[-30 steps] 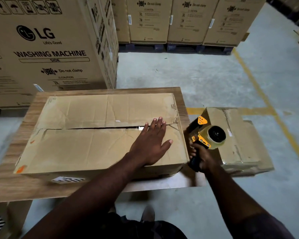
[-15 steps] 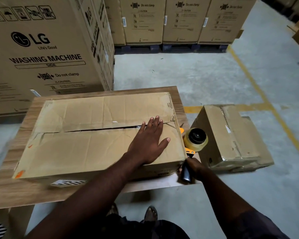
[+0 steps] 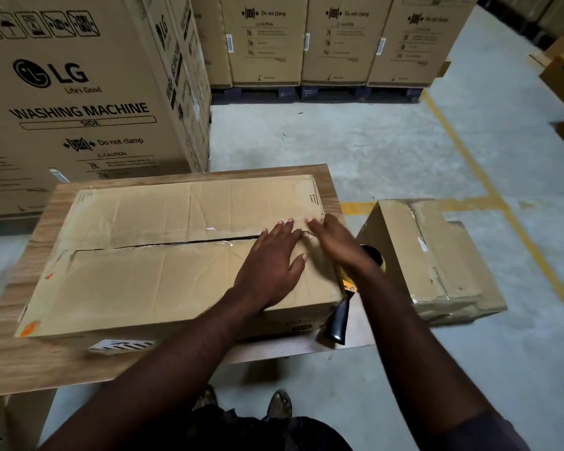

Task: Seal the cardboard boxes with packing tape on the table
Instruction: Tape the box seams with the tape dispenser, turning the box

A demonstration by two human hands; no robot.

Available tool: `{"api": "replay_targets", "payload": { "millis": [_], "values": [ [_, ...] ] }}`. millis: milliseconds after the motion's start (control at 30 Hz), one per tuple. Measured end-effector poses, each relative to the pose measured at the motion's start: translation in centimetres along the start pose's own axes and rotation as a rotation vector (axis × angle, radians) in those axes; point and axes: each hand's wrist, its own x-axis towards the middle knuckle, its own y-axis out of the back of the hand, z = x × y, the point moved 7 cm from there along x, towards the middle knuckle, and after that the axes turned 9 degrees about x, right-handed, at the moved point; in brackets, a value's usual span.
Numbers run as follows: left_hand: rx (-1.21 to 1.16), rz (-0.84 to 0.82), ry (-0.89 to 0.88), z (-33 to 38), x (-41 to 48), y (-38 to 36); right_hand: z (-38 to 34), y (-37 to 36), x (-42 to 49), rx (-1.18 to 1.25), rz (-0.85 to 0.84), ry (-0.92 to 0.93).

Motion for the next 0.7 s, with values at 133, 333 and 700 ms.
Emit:
{"api": "replay_targets", "payload": {
  "millis": [133,333,700],
  "values": [
    [0.01,-0.081,-0.04,-0.2,-0.1,-0.1,0.7,-0.7,0.3,-0.155,0.109,0.042],
    [0.103,-0.158,-0.123,-3.9,-2.6,1.8,0.8,0.0,0.1,-0.19,0.152,0.062],
    [0.155,-0.073,-0.011,-10.3,-6.1,4.5,-5.1,-7.1,-3.3,-0.608,0.167,0.322]
  ]
}}
